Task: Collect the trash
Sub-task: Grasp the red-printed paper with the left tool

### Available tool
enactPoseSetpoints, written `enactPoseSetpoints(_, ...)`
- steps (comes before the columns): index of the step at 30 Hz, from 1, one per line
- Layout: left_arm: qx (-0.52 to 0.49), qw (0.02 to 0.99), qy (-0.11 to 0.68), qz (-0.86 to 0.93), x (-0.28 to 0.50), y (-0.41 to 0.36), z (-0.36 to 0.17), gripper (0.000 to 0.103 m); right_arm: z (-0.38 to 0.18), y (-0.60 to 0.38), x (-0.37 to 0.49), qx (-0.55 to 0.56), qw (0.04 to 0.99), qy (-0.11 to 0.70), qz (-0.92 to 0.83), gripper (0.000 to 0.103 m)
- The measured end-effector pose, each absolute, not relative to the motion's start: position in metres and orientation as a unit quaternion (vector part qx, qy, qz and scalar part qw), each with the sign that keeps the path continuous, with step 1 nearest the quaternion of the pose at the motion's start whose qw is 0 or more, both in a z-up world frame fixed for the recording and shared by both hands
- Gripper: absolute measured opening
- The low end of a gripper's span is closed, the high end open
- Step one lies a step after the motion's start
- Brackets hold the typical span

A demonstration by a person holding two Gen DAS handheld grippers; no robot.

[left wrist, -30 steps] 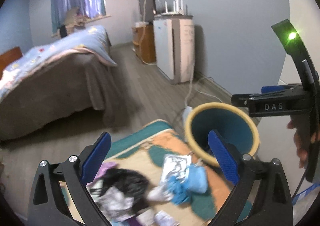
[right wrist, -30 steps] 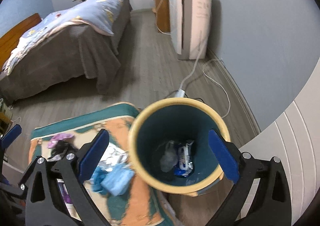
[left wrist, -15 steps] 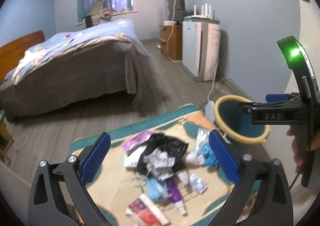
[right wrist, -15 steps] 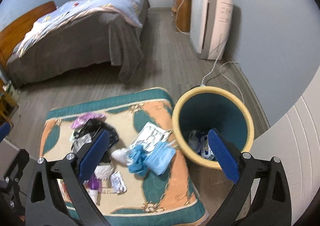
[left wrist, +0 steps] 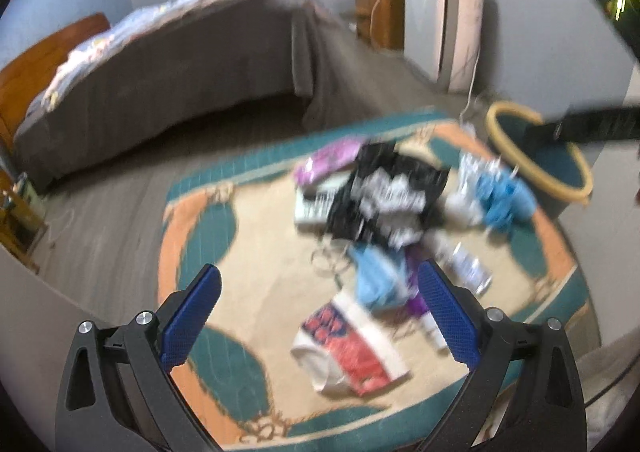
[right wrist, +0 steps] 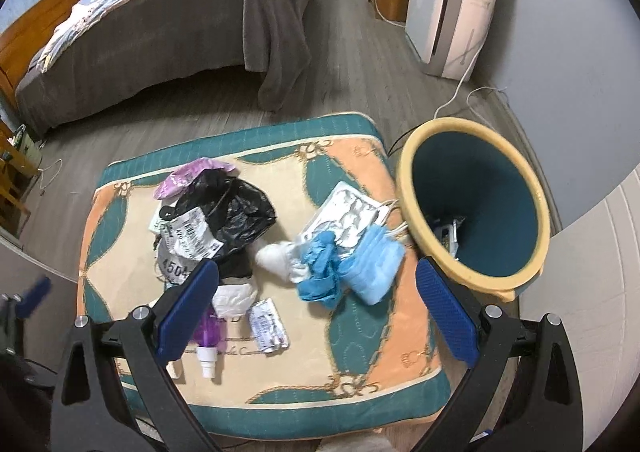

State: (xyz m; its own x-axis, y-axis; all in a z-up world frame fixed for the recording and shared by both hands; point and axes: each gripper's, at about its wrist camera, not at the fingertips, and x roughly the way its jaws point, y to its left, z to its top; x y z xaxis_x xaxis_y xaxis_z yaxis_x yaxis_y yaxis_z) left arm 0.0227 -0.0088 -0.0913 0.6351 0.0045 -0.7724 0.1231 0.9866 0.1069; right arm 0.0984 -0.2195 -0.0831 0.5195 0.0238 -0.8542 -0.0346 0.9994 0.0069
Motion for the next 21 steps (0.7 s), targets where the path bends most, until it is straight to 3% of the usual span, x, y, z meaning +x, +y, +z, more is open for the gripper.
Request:
enactPoseSetpoints(11,0.023,0.844,0.536,0.023,0.026,0.016,-0.149,0.094,-0.096,-0.209,0.11,-0.01,0.862,0.506,0.011,0.097)
enactPoseSetpoints(13,0.021,0.836,0.548,0.015,0.026,0.015,-0.156,0.084,-0.098,-0.21,0.113,-0.009,0.861,0.508,0.007,0.097)
enactPoseSetpoints(18,0.022,0.818,0.575,-0.004,0.028,0.011,-0.17,0.037,-0.102,-0.211,0.118,-0.002,0.859,0.511,0.006,0.097)
enactPoseSetpoints(21,0.033,0.824,0.566,-0.001,0.031,0.01,-0.166,0.018,-0.102,-0.209,0.121,-0.004,0.859,0.511,0.009,0.097)
